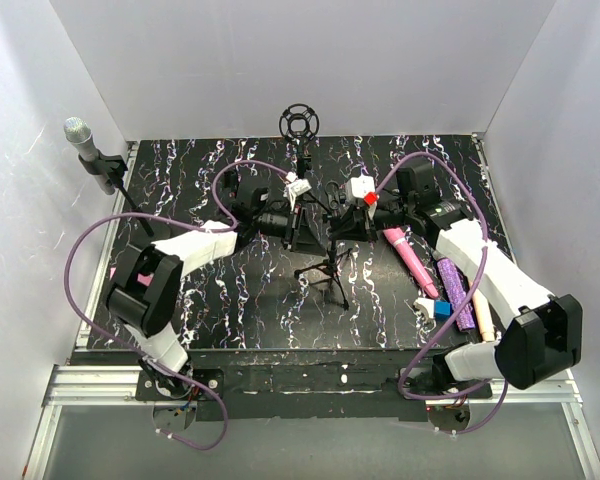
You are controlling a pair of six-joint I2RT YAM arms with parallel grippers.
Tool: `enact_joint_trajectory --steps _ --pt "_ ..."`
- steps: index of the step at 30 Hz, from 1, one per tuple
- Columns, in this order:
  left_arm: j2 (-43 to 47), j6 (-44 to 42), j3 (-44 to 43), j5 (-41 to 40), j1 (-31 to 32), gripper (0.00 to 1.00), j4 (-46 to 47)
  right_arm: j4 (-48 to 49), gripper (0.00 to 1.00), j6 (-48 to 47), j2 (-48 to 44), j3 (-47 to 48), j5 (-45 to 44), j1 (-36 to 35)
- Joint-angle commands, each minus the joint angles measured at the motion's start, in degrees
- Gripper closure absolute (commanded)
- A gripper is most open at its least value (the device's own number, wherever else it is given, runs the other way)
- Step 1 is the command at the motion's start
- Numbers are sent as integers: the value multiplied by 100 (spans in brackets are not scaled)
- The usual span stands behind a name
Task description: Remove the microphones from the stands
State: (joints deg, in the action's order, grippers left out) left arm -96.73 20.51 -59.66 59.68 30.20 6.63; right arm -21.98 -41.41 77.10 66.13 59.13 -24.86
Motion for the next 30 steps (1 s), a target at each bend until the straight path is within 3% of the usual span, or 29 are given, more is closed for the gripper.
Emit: enact_joint_trajectory --steps 1,6,7,8,10,12,16,19,23,30 --pt "-380 1902 -326 1140 -233 100 277 167 99 -245 -178 -240 -86 -27" --pt "-1392 3281 -1030 1986 -242 98 -427 264 99 -271 -266 -381 -86 -27" --pt "-1358 3379 -1065 1960 -260 94 -339 282 99 -271 -283 -399 -86 -27" --pt "-1323 3241 -1161 1881 -268 83 -556 299 99 -254 -292 -434 -86 -27" --pt "-1314 2471 -1529 1549 -269 58 -1860 325 99 -219 -301 -469 -95 -36" --pt "-1226 1645 -1820 1127 -303 42 -2848 387 99 -140 -301 -469 -139 -27" --pt "-648 -307 -2041 -76 -356 32 -4082 405 99 -78 -266 -434 -174 -27" --pt "239 -1555 -1367 -789 -339 27 -3434 431 99 36 -204 -382 -183 -27" --pt "988 -3383 -610 -1336 -251 27 -2668 475 99 159 -125 -311 -227 -19" --pt "1692 -5371 76 -2151 556 29 -1825 571 99 519 33 -241 -271 43"
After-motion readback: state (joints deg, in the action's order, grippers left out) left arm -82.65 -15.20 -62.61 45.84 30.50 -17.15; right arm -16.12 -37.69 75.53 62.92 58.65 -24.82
